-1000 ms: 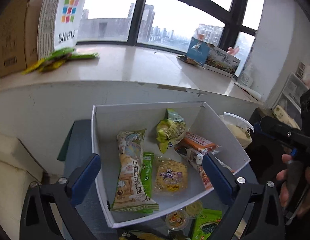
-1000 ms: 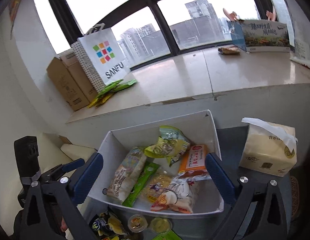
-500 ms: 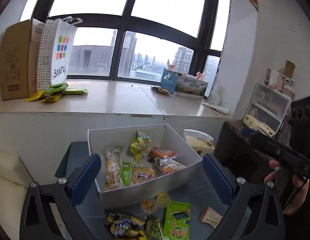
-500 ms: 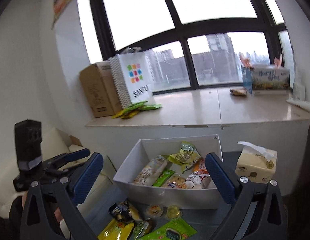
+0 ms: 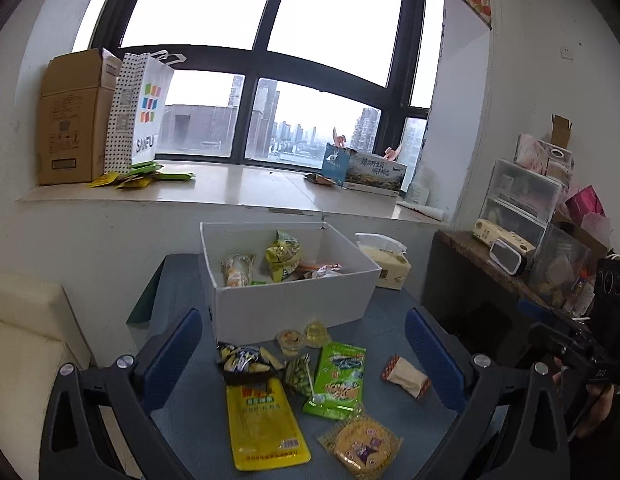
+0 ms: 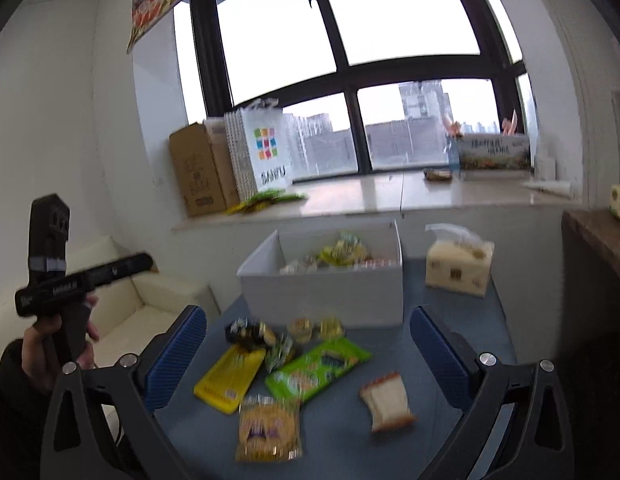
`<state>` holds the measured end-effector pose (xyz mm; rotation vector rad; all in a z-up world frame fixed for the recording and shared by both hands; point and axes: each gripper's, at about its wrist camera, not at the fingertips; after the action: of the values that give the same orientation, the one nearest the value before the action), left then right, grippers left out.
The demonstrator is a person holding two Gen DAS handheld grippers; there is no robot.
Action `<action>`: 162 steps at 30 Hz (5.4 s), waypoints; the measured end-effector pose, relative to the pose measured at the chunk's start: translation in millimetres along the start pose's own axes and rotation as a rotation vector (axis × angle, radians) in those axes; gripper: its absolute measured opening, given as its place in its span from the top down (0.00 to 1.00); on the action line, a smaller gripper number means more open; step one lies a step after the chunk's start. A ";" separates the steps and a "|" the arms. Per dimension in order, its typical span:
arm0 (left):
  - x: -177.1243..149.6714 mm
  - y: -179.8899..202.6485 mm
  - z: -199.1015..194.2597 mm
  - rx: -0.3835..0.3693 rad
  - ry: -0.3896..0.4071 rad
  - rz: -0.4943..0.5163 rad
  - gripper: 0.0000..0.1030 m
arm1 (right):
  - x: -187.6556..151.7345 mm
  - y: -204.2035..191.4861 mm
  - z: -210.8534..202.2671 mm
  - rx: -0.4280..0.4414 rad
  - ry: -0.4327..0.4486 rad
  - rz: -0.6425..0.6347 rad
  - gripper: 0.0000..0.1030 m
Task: Organize snacks
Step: 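Move the left gripper toward the yellow packet and black snack bag, then grasp the yellow bean-snack bag with the left gripper while the right grasps the white bread pack, then carry both packs over the white box and open both grippers, then lower the left gripper onto the black chip bag and grasp it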
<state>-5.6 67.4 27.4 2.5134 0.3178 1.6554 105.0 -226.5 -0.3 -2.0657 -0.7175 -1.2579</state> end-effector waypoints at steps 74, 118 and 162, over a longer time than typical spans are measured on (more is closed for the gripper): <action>-64.2 -17.0 27.6 -0.040 -0.196 -0.027 0.51 | -92.8 75.0 146.9 -0.144 -0.562 -0.028 0.57; 91.7 -65.0 205.3 0.012 -0.209 -0.057 0.00 | 140.8 37.5 251.6 -0.045 -0.151 0.097 0.00; -59.0 -53.3 171.0 0.113 -0.430 -0.025 0.00 | -22.3 -25.8 32.8 0.054 -0.109 -0.036 0.00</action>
<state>122.9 108.5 -104.3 2.8426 0.4007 1.0709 96.5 -188.2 -26.8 -2.0982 -0.8326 -1.1394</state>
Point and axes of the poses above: each gripper's, at about its wrist camera, not at the fingertips, and z roughly the way its jaws point, y to its right, x to its top, and after that the axes turned 1 degree about y, right-handed
